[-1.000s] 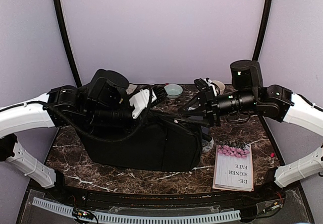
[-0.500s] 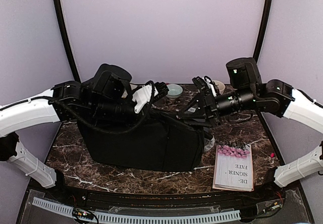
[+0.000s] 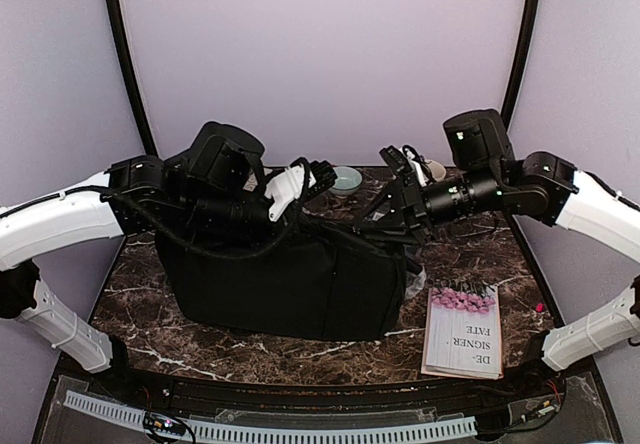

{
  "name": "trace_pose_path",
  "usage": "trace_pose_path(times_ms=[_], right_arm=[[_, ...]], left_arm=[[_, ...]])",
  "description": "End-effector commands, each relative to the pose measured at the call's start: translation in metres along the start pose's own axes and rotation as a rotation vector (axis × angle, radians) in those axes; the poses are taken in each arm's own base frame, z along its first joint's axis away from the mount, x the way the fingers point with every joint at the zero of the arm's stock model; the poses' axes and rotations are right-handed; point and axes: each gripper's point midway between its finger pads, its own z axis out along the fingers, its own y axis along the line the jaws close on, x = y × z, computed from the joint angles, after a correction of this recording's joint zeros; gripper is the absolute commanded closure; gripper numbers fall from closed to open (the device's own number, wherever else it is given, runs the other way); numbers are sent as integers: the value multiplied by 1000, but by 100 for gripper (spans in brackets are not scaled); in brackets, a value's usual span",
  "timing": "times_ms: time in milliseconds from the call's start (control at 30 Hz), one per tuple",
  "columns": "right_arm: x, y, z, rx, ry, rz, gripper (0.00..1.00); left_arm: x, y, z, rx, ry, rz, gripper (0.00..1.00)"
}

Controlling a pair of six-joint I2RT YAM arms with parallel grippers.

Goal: Pack the student bag
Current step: Pick up the largest pocket of the bag from the student bag.

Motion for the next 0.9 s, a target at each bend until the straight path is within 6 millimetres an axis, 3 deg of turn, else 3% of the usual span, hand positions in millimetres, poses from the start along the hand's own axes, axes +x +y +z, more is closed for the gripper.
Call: trace_pose_path(times_ms=[0,200,533,867], right_arm=[[-28,-6,-16,-1,-98,22,54],[-18,-12,-35,-98,-77,97,55],[-16,-3,-22,-208,-20,131,56],[-3,-12,-17,-205,33,125,55]], left_arm=[[7,-33,4,159,24,-4,100],[11,-32,6,151,50,6,100],[11,-29,14,137,78,-8,100],[8,-25,18,129,79,-45,100]])
